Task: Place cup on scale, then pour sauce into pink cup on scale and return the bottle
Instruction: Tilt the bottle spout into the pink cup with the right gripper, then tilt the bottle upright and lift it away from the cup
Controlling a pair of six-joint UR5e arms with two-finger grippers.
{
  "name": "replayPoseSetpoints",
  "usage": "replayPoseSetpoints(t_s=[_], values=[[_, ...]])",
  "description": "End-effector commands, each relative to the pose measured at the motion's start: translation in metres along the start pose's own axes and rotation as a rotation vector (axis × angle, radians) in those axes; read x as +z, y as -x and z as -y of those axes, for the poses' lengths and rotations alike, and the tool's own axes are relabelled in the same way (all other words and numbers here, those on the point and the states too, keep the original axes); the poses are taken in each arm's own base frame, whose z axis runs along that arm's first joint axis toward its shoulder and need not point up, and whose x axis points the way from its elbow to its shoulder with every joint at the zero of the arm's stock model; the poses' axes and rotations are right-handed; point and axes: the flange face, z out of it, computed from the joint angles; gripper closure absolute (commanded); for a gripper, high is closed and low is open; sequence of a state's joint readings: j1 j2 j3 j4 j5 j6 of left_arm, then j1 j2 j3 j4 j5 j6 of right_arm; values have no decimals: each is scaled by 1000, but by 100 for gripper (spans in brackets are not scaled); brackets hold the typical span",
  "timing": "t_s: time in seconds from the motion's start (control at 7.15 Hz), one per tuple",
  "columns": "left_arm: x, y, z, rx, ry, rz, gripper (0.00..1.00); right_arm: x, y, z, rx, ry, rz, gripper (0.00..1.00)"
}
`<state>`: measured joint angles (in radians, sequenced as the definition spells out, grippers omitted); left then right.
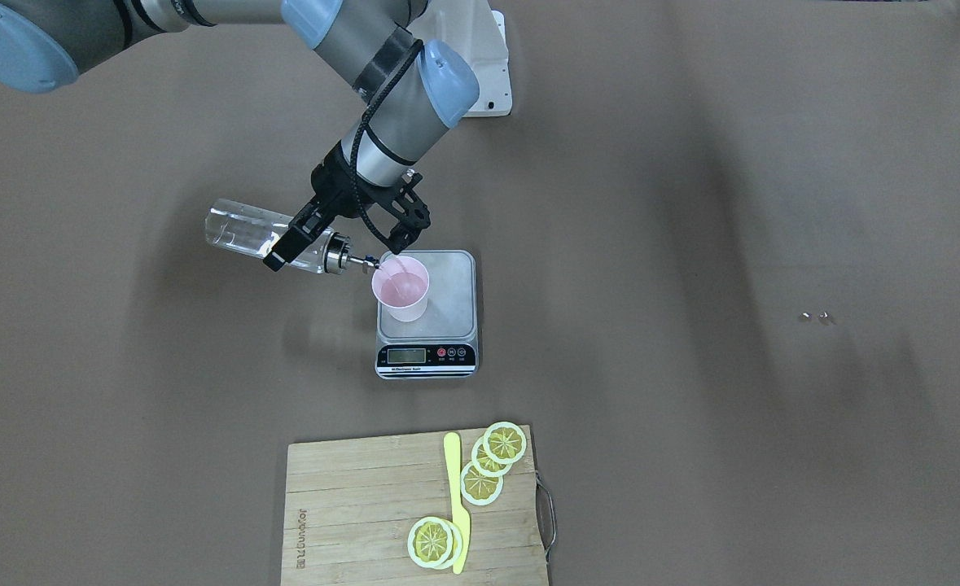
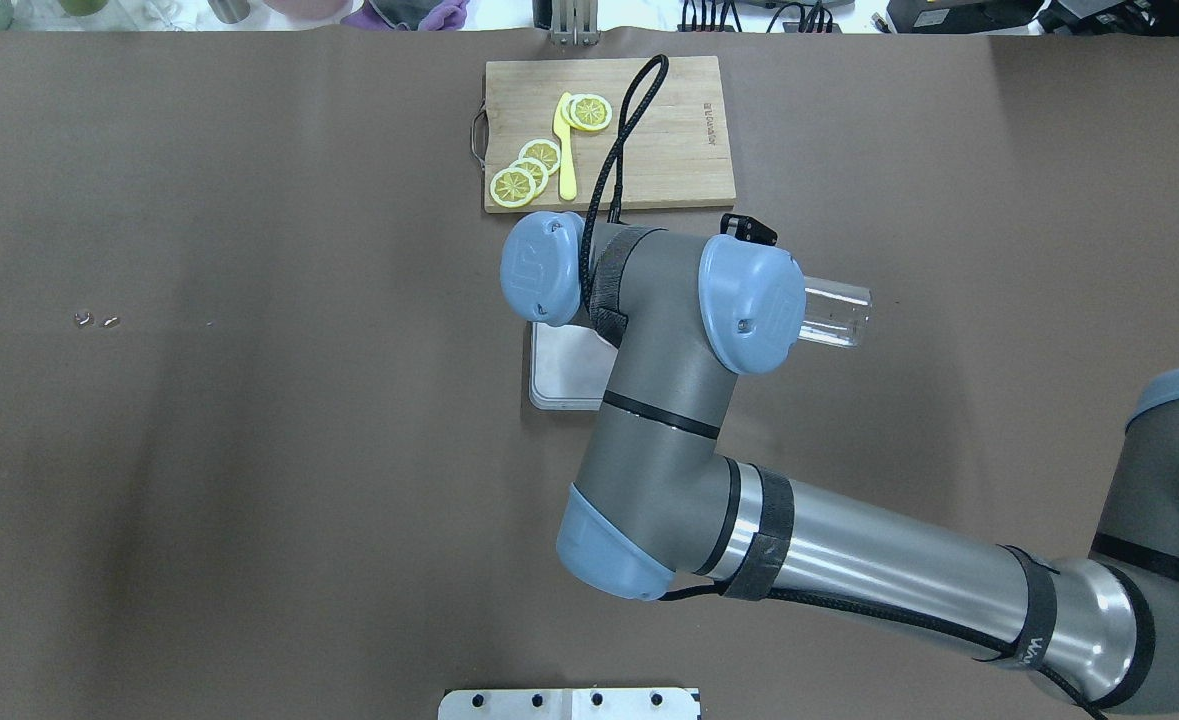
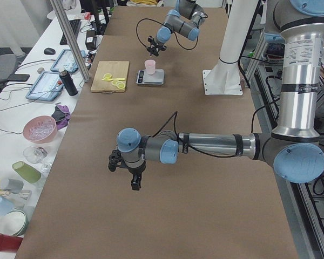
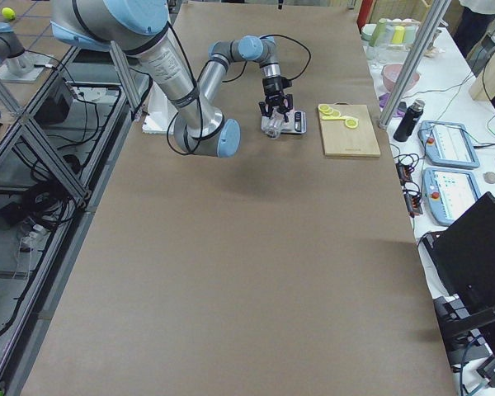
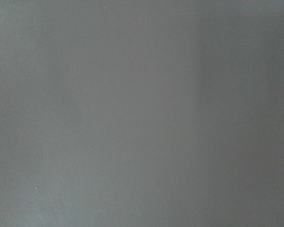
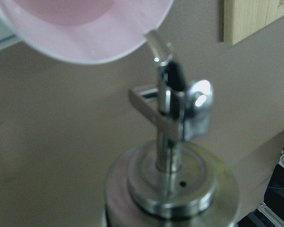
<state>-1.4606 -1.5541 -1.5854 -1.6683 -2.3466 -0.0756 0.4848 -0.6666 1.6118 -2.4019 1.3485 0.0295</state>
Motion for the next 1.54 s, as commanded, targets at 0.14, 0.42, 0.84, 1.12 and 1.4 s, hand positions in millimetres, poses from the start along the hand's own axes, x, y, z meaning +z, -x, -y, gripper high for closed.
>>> replayPoseSetpoints(t_s=[0.14,0.42,0.84,1.12,1.4], values=[[-10,3,1,22,-45,10,2,-21,-5,-9,22,-84,2,71],[-16,-1,6,55,-82,33,2,-21,-6,-27,49,-184,7,71],[-19,-5,10,92,-116,32,2,-24,-28,-52,104,-328,17,70],[-20,-5,7,87,-122,30,2,-7,-58,-70,169,-482,119,70],[-23,-7,7,89,-126,22,1,-13,-97,-81,228,-578,143,70]])
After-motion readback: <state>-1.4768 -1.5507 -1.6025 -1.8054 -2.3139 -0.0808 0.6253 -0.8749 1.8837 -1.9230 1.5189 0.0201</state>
